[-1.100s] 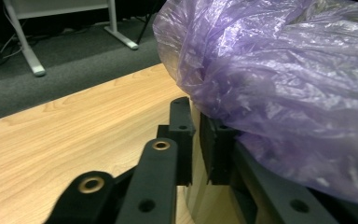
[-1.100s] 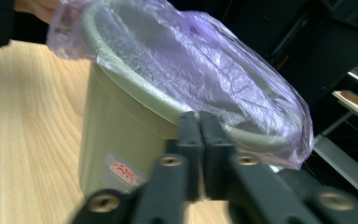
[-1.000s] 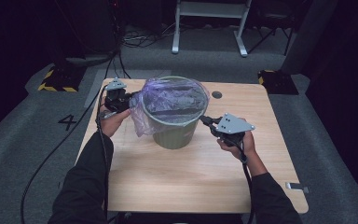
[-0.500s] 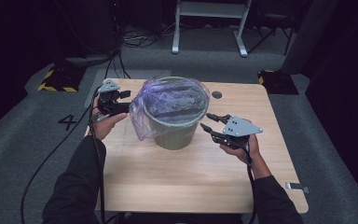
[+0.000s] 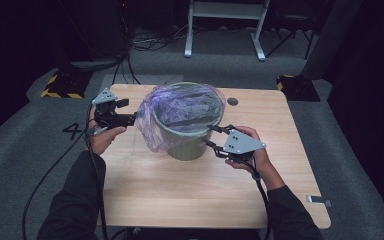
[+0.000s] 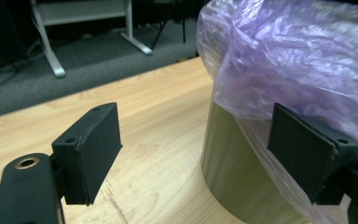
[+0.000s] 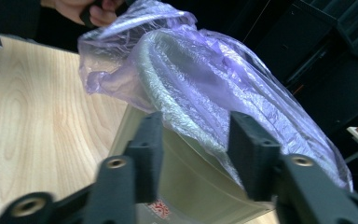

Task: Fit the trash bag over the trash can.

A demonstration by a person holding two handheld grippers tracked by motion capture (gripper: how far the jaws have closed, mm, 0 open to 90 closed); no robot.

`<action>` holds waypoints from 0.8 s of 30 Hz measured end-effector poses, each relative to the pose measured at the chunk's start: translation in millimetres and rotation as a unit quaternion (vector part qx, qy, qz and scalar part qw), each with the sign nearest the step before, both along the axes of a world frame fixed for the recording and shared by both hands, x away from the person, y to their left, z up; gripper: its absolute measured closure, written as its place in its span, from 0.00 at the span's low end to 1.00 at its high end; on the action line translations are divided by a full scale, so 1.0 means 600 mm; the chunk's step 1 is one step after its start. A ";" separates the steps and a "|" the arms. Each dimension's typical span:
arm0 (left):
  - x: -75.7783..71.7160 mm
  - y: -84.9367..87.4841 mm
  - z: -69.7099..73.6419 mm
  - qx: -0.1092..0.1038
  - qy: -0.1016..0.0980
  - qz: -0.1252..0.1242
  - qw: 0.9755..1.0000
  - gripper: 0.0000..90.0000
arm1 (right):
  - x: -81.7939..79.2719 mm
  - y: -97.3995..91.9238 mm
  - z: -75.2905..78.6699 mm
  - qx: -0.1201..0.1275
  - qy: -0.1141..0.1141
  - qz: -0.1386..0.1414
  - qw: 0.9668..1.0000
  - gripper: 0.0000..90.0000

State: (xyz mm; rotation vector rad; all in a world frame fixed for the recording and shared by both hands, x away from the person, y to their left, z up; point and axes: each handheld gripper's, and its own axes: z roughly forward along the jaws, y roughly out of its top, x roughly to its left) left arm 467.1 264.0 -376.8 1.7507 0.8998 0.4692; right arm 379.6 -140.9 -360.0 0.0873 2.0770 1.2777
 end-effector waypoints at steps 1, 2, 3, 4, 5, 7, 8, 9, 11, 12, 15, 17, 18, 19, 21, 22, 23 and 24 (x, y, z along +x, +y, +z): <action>-0.005 0.004 0.002 -0.004 -0.001 0.000 1.000 0.19 | 0.000 -0.001 0.000 0.000 0.000 0.005 1.000 0.77; -0.008 0.006 0.003 -0.001 -0.004 -0.002 1.000 0.19 | 0.001 -0.002 0.001 0.001 0.001 0.007 1.000 0.83; -0.013 0.008 0.005 -0.002 -0.005 -0.003 1.000 0.19 | 0.001 -0.003 0.001 0.004 0.001 0.003 1.000 0.86; -0.019 0.009 0.007 0.000 -0.008 -0.012 1.000 0.19 | 0.003 -0.005 0.001 0.004 0.005 0.002 1.000 0.89; -0.025 0.009 0.009 0.001 -0.012 -0.015 1.000 0.19 | 0.005 -0.007 0.002 0.004 0.008 0.003 1.000 0.92; -0.037 0.012 0.013 0.004 -0.022 -0.022 1.000 0.19 | 0.007 -0.008 0.001 -0.001 0.009 -0.006 1.000 0.98; -0.041 0.013 0.014 0.000 -0.026 -0.025 0.999 0.19 | 0.007 -0.008 0.001 -0.001 0.009 -0.007 1.000 1.00; -0.047 0.013 0.017 0.000 -0.029 -0.030 0.999 0.19 | 0.007 -0.008 0.002 0.000 0.009 -0.007 1.000 1.00; -0.056 0.011 0.021 0.004 -0.035 -0.039 0.999 0.19 | 0.008 -0.008 0.001 -0.001 0.013 -0.007 1.000 1.00; -0.060 0.009 0.024 0.004 -0.040 -0.044 0.998 0.18 | 0.009 -0.009 0.001 0.000 0.015 -0.006 1.000 1.00; -0.078 0.000 0.034 -0.002 -0.053 -0.063 0.997 0.18 | 0.010 -0.012 -0.002 0.001 0.021 -0.006 1.000 1.00; -0.089 -0.007 0.039 0.000 -0.055 -0.077 0.996 0.17 | 0.011 -0.016 -0.006 0.002 0.027 -0.011 1.000 1.00; -0.093 -0.010 0.040 0.000 -0.056 -0.077 0.995 0.17 | 0.012 -0.018 -0.007 0.003 0.032 -0.011 0.999 1.00; -0.100 -0.015 0.041 -0.001 -0.058 -0.081 0.995 0.17 | 0.013 -0.019 -0.008 0.004 0.032 -0.011 0.999 1.00; -0.116 -0.023 0.045 0.002 -0.061 -0.095 0.994 0.17 | 0.014 -0.024 -0.009 0.008 0.035 -0.016 0.999 1.00; -0.121 -0.025 0.046 -0.001 -0.060 -0.100 0.993 0.17 | 0.013 -0.026 -0.009 0.011 0.037 -0.013 0.999 1.00; -0.130 -0.027 0.047 -0.001 -0.062 -0.109 0.992 0.17 | 0.011 -0.027 -0.008 0.012 0.036 -0.009 0.999 0.99; -0.137 -0.028 0.049 -0.002 -0.063 -0.115 0.991 0.17 | 0.007 -0.029 -0.007 0.014 0.026 -0.004 1.000 0.85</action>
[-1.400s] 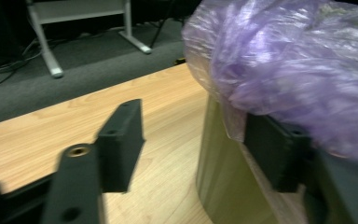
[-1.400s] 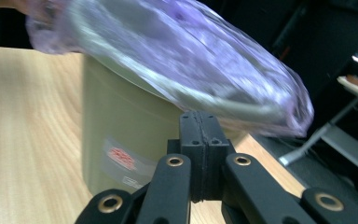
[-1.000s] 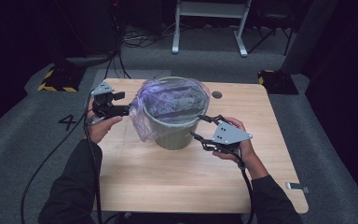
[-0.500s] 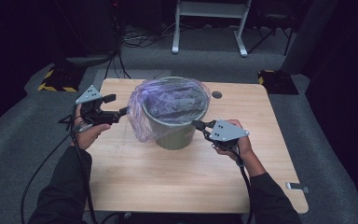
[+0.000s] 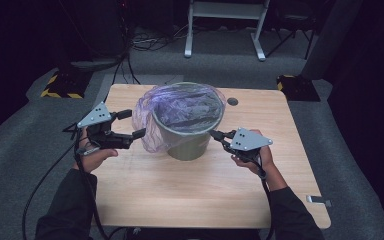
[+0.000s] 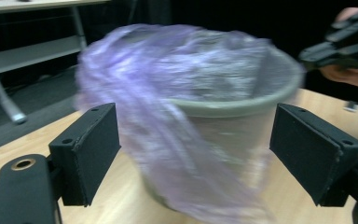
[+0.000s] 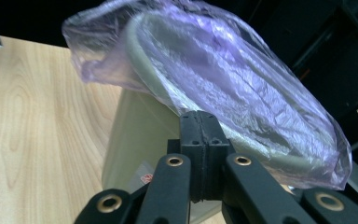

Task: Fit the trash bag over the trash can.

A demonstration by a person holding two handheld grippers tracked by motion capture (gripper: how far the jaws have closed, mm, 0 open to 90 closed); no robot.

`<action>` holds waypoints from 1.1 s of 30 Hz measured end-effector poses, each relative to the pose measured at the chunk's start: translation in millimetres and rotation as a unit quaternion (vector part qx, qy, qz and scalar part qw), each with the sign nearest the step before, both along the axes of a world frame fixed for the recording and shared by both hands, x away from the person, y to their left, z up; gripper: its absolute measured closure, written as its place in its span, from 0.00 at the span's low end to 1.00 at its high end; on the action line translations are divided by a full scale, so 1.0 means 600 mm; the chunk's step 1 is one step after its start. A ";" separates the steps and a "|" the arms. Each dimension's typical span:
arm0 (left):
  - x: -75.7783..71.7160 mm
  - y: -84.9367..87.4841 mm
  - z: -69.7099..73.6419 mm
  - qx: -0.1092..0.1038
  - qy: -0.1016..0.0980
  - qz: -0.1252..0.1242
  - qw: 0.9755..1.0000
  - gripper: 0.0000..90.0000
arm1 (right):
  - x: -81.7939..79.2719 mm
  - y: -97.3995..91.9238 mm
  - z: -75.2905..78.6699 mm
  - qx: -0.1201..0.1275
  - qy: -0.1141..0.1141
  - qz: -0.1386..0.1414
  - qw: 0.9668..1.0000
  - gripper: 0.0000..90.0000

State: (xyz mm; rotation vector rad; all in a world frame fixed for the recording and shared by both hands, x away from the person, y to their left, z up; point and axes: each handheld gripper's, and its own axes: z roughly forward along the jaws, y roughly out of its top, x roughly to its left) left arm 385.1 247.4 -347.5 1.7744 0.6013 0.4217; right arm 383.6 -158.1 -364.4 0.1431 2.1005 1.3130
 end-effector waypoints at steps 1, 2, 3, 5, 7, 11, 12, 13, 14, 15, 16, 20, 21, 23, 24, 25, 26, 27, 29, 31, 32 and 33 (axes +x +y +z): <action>-0.005 -0.001 0.001 -0.003 0.001 -0.006 1.000 0.17 | -0.004 0.001 0.001 0.000 -0.012 -0.008 1.000 0.71; -0.011 -0.004 0.001 -0.003 0.004 -0.016 1.000 0.17 | -0.005 0.003 0.003 -0.001 -0.017 -0.015 1.000 0.59; -0.014 -0.010 0.000 0.002 0.006 -0.018 1.000 0.17 | -0.007 0.006 0.005 -0.004 -0.014 -0.013 1.000 0.50; -0.017 -0.023 -0.003 0.017 0.011 -0.015 1.000 0.17 | -0.010 0.012 0.006 -0.010 -0.021 -0.012 1.000 0.42; -0.013 -0.037 -0.011 0.028 0.020 -0.014 0.999 0.17 | -0.011 0.019 0.008 -0.007 -0.026 -0.011 1.000 0.39; 0.011 -0.051 -0.032 0.048 0.045 0.008 0.998 0.18 | -0.009 0.036 0.014 -0.013 -0.026 0.001 1.000 0.40; 0.017 -0.054 -0.037 0.049 0.050 0.012 0.997 0.20 | -0.008 0.039 0.015 -0.011 -0.026 0.002 1.000 0.45; 0.023 -0.054 -0.043 0.046 0.055 0.008 0.997 0.25 | -0.005 0.042 0.016 -0.011 -0.023 0.007 1.000 0.49; 0.027 -0.053 -0.046 0.045 0.055 0.014 0.997 0.30 | -0.002 0.044 0.016 -0.013 -0.020 0.013 1.000 0.59; 0.030 -0.052 -0.047 0.042 0.056 0.018 0.997 0.35 | 0.000 0.046 0.016 -0.016 -0.018 0.017 1.000 0.69; 0.033 -0.048 -0.049 0.034 0.055 0.014 0.998 0.39 | 0.002 0.046 0.016 -0.017 -0.017 0.019 1.000 0.76; 0.040 -0.038 -0.053 0.024 0.051 0.007 0.998 0.57 | 0.002 0.038 0.020 -0.005 -0.019 0.028 0.999 1.00; 0.041 -0.038 -0.054 0.030 0.045 0.010 0.998 0.61 | 0.003 0.035 0.021 -0.007 -0.021 0.024 0.999 1.00; 0.042 -0.037 -0.055 0.034 0.042 0.005 0.998 0.67 | 0.006 0.033 0.021 -0.010 -0.017 0.020 1.000 1.00; 0.044 -0.037 -0.056 0.033 0.040 0.004 0.999 0.69 | 0.006 0.031 0.020 -0.008 -0.016 0.017 1.000 1.00; 0.044 -0.036 -0.057 0.036 0.039 0.005 0.999 0.73 | 0.006 0.030 0.020 -0.009 -0.016 0.015 1.000 1.00; 0.046 -0.037 -0.057 0.039 0.037 0.005 0.999 0.74 | 0.005 0.029 0.020 -0.010 -0.017 0.014 1.000 1.00; 0.047 -0.036 -0.058 0.036 0.037 0.006 0.999 0.73 | 0.005 0.027 0.018 -0.010 -0.018 0.013 1.000 1.00; 0.047 -0.035 -0.060 0.029 0.036 0.009 0.999 0.72 | 0.003 0.020 0.014 -0.002 -0.013 0.017 1.000 1.00; 0.049 -0.032 -0.061 0.024 0.037 0.014 0.999 0.65 | -0.001 0.010 0.009 0.004 -0.011 0.015 1.000 1.00; 0.050 -0.031 -0.062 0.018 0.042 0.017 0.999 0.58 | -0.002 0.006 0.007 0.005 -0.008 0.016 1.000 1.00; 0.052 -0.027 -0.064 0.010 0.050 0.012 0.999 0.53 | -0.002 0.003 0.005 0.006 -0.004 0.015 1.000 1.00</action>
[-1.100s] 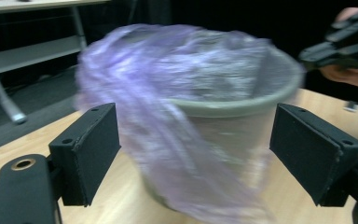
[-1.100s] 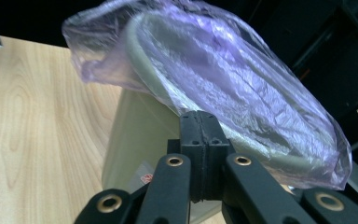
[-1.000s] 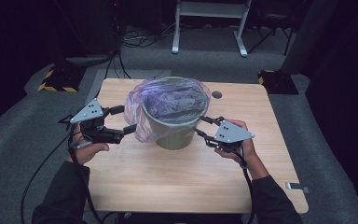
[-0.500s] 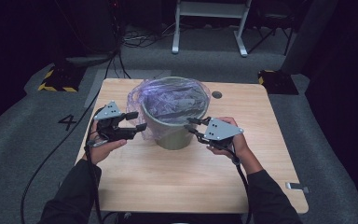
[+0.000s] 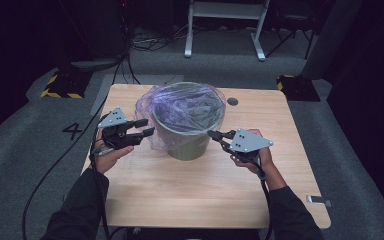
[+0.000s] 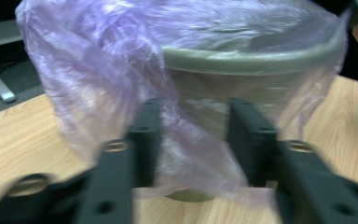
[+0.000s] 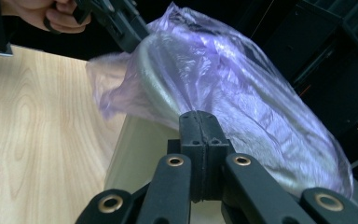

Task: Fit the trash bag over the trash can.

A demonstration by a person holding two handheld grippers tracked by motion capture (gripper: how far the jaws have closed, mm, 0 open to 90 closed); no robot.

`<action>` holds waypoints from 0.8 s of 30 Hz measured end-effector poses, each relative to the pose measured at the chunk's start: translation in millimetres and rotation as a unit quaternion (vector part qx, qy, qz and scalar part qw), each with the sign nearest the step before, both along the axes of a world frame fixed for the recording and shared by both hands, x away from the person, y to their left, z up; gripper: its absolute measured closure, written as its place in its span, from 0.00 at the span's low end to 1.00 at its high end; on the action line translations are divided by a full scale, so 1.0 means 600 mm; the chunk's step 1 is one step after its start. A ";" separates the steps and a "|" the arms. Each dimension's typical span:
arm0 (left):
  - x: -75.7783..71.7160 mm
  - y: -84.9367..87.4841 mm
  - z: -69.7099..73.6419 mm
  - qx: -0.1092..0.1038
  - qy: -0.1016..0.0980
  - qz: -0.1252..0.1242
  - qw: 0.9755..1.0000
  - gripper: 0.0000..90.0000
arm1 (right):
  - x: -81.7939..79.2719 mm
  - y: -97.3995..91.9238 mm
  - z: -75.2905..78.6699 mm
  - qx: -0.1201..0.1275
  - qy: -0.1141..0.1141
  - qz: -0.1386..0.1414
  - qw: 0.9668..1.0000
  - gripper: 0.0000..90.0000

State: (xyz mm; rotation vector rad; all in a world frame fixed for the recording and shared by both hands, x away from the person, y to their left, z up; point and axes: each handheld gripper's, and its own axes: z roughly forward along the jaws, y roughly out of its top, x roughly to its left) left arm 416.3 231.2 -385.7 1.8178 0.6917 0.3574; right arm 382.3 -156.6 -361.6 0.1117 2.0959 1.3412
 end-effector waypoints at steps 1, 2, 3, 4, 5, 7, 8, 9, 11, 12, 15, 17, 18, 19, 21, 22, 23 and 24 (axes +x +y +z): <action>0.001 0.002 -0.002 -0.004 -0.001 0.000 1.000 0.53 | 0.001 -0.007 -0.003 0.003 0.002 -0.006 1.000 1.00; 0.001 0.004 -0.003 -0.003 -0.002 0.007 1.000 0.51 | 0.003 -0.012 -0.006 0.003 0.007 -0.009 1.000 1.00; 0.002 0.007 -0.004 -0.005 -0.002 0.007 1.000 0.51 | 0.005 -0.017 -0.009 0.006 0.011 -0.011 1.000 1.00; 0.003 0.008 -0.005 -0.005 -0.001 0.008 1.000 0.53 | 0.007 -0.021 -0.012 0.010 0.017 -0.015 1.000 1.00; 0.005 0.010 -0.008 0.000 -0.003 0.017 1.000 0.53 | 0.009 -0.024 -0.015 0.011 0.021 -0.015 1.000 1.00; 0.010 0.015 -0.013 -0.005 0.002 0.016 1.000 0.55 | 0.018 -0.030 -0.025 0.011 0.031 -0.025 0.999 1.00; 0.014 0.019 -0.016 -0.007 0.007 0.020 1.000 0.54 | 0.021 -0.032 -0.030 0.009 0.034 -0.030 0.999 1.00; 0.016 0.022 -0.018 -0.010 0.009 0.022 1.000 0.53 | 0.026 -0.034 -0.035 0.006 0.037 -0.035 0.999 1.00; 0.021 0.032 -0.022 -0.024 0.014 0.023 0.999 0.45 | 0.035 -0.039 -0.044 0.011 0.050 -0.044 0.998 1.00; 0.022 0.037 -0.023 -0.034 0.014 0.022 0.999 0.41 | 0.041 -0.044 -0.049 0.015 0.059 -0.049 0.997 1.00; 0.020 0.051 -0.020 -0.054 0.009 0.023 0.998 0.35 | 0.054 -0.055 -0.056 0.024 0.070 -0.066 0.995 1.00; 0.019 0.059 -0.015 -0.065 0.008 0.022 0.998 0.30 | 0.062 -0.062 -0.058 0.026 0.077 -0.081 0.993 1.00; 0.017 0.063 -0.011 -0.071 0.005 0.026 0.997 0.30 | 0.065 -0.065 -0.059 0.030 0.083 -0.086 0.992 1.00; 0.016 0.067 -0.006 -0.075 0.001 0.026 0.997 0.30 | 0.067 -0.068 -0.059 0.033 0.083 -0.092 0.992 1.00; 0.014 0.074 0.004 -0.087 -0.012 0.035 0.995 0.30 | 0.070 -0.071 -0.057 0.036 0.086 -0.104 0.990 1.00; 0.016 0.077 0.009 -0.090 -0.010 0.036 0.995 0.30 | 0.071 -0.072 -0.056 0.037 0.086 -0.110 0.990 1.00; 0.018 0.077 0.014 -0.088 -0.009 0.036 0.995 0.29 | 0.072 -0.074 -0.054 0.043 0.086 -0.113 0.989 1.00; 0.020 0.076 0.019 -0.083 -0.010 0.040 0.996 0.28 | 0.072 -0.076 -0.052 0.048 0.088 -0.113 0.989 1.00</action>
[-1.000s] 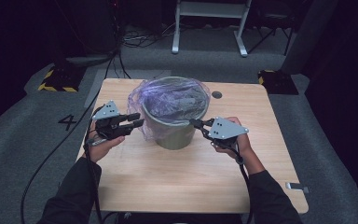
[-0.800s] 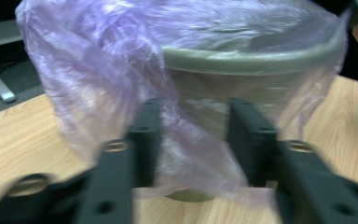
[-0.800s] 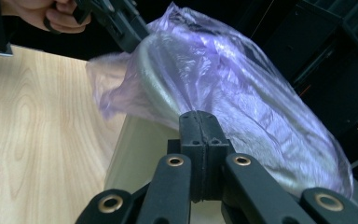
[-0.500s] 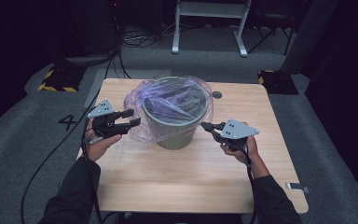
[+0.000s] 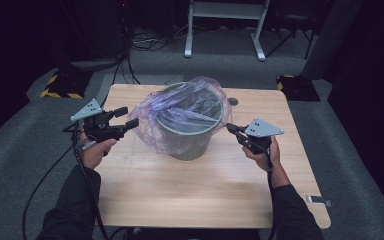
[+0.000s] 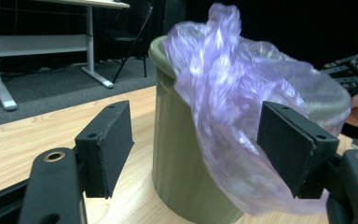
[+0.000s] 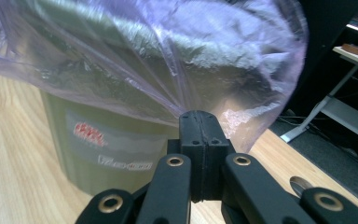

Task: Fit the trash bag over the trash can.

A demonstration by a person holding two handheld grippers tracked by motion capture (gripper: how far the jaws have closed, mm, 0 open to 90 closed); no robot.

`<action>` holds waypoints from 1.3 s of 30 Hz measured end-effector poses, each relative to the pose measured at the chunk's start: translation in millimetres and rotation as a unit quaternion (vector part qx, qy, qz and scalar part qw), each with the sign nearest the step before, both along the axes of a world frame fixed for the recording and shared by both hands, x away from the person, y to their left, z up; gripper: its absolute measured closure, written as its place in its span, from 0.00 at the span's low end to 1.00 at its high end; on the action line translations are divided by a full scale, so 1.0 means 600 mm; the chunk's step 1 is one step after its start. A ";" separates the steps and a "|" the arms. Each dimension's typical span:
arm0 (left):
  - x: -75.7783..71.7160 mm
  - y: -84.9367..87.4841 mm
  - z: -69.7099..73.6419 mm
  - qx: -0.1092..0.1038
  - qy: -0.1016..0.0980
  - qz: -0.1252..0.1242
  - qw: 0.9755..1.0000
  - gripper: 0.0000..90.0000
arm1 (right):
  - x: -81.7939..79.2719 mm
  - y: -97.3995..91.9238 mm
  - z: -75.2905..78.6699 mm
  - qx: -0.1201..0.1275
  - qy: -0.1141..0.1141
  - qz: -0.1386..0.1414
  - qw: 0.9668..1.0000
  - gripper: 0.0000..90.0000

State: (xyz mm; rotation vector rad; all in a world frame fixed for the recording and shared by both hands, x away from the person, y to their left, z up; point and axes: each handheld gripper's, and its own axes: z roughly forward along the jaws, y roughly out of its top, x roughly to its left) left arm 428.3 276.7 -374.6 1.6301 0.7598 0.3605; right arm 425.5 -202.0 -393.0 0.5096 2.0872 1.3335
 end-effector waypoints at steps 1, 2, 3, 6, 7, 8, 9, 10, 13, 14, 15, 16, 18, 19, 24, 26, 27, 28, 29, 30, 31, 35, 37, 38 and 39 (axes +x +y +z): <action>0.003 -0.003 0.004 0.008 -0.003 -0.003 1.000 0.28 | 0.001 -0.001 0.002 0.002 0.002 -0.003 1.000 1.00; 0.006 -0.006 0.009 0.018 -0.001 -0.008 1.000 0.27 | 0.002 -0.003 0.005 0.008 0.005 -0.009 1.000 0.83; 0.010 -0.009 0.015 0.031 -0.001 -0.001 1.000 0.26 | 0.003 -0.006 0.009 0.018 0.010 -0.012 1.000 0.75; 0.025 -0.010 0.025 0.025 0.006 0.005 1.000 0.27 | 0.005 -0.017 0.022 0.041 0.022 -0.017 0.999 0.59; 0.031 -0.010 0.027 0.028 0.010 0.011 1.000 0.28 | 0.004 -0.019 0.028 0.045 0.022 -0.024 0.998 0.53; 0.034 -0.011 0.028 0.029 0.011 0.012 0.999 0.28 | 0.003 -0.020 0.034 0.044 0.016 -0.033 0.998 0.51; 0.040 -0.012 0.029 0.031 0.013 0.012 0.999 0.30 | 0.002 -0.021 0.038 0.044 0.011 -0.043 0.998 0.49; 0.045 -0.013 0.030 0.032 0.017 0.011 0.999 0.32 | 0.001 -0.022 0.043 0.050 0.007 -0.049 0.997 0.47; 0.062 -0.017 0.027 0.028 0.030 0.006 0.999 0.38 | 0.010 -0.015 0.056 0.059 0.012 -0.063 0.996 0.41; 0.070 -0.019 0.023 0.028 0.033 0.012 0.999 0.42 | 0.015 -0.012 0.057 0.061 0.021 -0.059 0.996 0.39; 0.077 -0.021 0.020 0.030 0.037 0.012 0.999 0.44 | 0.027 -0.007 0.056 0.056 0.043 -0.056 0.996 0.35; 0.085 -0.023 0.016 0.033 0.046 0.014 0.998 0.44 | 0.037 -0.002 0.054 0.050 0.057 -0.057 0.996 0.35; 0.099 -0.026 0.011 0.034 0.053 0.021 0.998 0.47 | 0.050 0.003 0.047 0.041 0.065 -0.053 0.996 0.37; 0.103 -0.027 0.009 0.026 0.054 0.017 0.998 0.51 | 0.056 0.005 0.043 0.032 0.069 -0.055 0.996 0.38; 0.129 -0.047 0.002 0.033 0.063 0.021 0.997 0.67 | 0.071 0.008 0.028 0.029 0.082 -0.031 0.996 0.71; 0.137 -0.059 0.000 0.042 0.063 0.024 0.997 0.71 | 0.075 0.011 0.024 0.037 0.084 -0.017 0.996 0.86; 0.140 -0.066 -0.001 0.045 0.064 0.025 0.997 0.72 | 0.077 0.013 0.023 0.036 0.080 -0.014 0.996 0.92; 0.142 -0.073 -0.001 0.052 0.064 0.024 0.996 0.74 | 0.079 0.015 0.022 0.039 0.078 -0.011 0.996 0.97; 0.145 -0.078 -0.002 0.058 0.061 0.023 0.996 0.76 | 0.081 0.016 0.021 0.044 0.074 -0.013 0.996 1.00; 0.147 -0.083 -0.004 0.058 0.064 0.026 0.996 0.78 | 0.083 0.017 0.020 0.046 0.073 -0.014 0.996 1.00; 0.150 -0.087 -0.006 0.058 0.068 0.026 0.996 0.78 | 0.084 0.018 0.019 0.049 0.075 -0.014 0.996 1.00; 0.157 -0.103 -0.017 0.063 0.078 0.012 0.995 0.81 | 0.086 0.022 0.014 0.049 0.071 -0.017 0.996 1.00; 0.158 -0.109 -0.021 0.063 0.081 0.007 0.995 0.84 | 0.086 0.024 0.008 0.045 0.071 -0.017 0.996 1.00; 0.158 -0.110 -0.022 0.061 0.082 0.007 0.995 0.85 | 0.087 0.023 0.005 0.044 0.072 -0.017 0.996 1.00; 0.158 -0.112 -0.025 0.057 0.084 0.004 0.995 0.85 | 0.087 0.023 0.004 0.045 0.073 -0.020 0.996 1.00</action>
